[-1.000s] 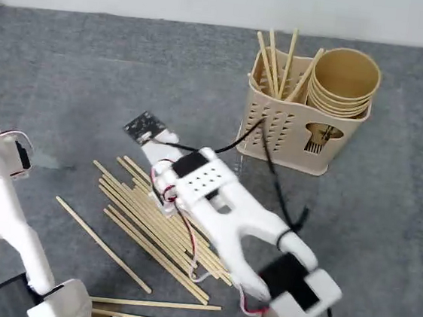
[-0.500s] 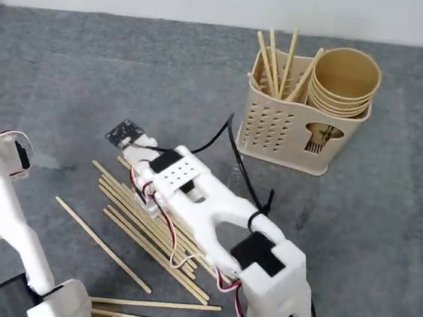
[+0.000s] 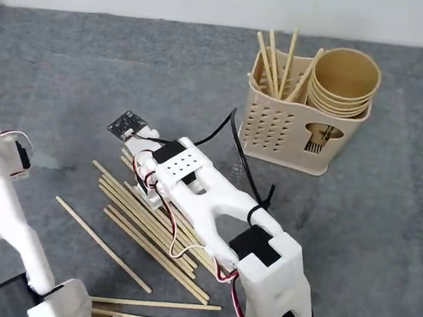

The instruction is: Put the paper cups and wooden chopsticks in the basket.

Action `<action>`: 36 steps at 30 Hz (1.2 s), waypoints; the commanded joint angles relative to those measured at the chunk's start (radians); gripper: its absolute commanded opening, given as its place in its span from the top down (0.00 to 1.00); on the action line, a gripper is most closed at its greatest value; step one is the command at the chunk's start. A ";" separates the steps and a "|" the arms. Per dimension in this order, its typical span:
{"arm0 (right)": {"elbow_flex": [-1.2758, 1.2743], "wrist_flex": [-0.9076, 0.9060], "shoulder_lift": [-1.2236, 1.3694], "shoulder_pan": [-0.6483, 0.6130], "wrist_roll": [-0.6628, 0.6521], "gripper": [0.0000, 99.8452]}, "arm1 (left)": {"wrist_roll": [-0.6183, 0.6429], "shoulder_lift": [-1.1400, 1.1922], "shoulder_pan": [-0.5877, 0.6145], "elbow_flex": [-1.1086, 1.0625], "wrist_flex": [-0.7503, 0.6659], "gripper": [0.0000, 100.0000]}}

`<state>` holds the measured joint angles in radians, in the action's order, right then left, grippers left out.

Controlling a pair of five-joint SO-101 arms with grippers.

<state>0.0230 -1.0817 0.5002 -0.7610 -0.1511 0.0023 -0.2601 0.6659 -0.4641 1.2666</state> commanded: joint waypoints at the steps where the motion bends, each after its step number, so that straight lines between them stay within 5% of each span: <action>1: 0.009 -0.064 -0.048 0.039 -0.017 0.99 | -0.009 -0.054 0.005 0.045 0.003 0.94; 27: 0.017 -0.234 -0.700 0.065 -0.021 0.99 | -0.008 -0.054 0.003 0.045 0.003 0.94; 36: 0.281 -0.236 -0.754 0.150 -0.018 0.99 | -0.008 -0.054 0.003 0.045 0.003 0.94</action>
<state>0.1718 -1.3165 -0.2010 -0.6429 -0.1588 0.0023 -0.2601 0.6659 -0.4641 1.2666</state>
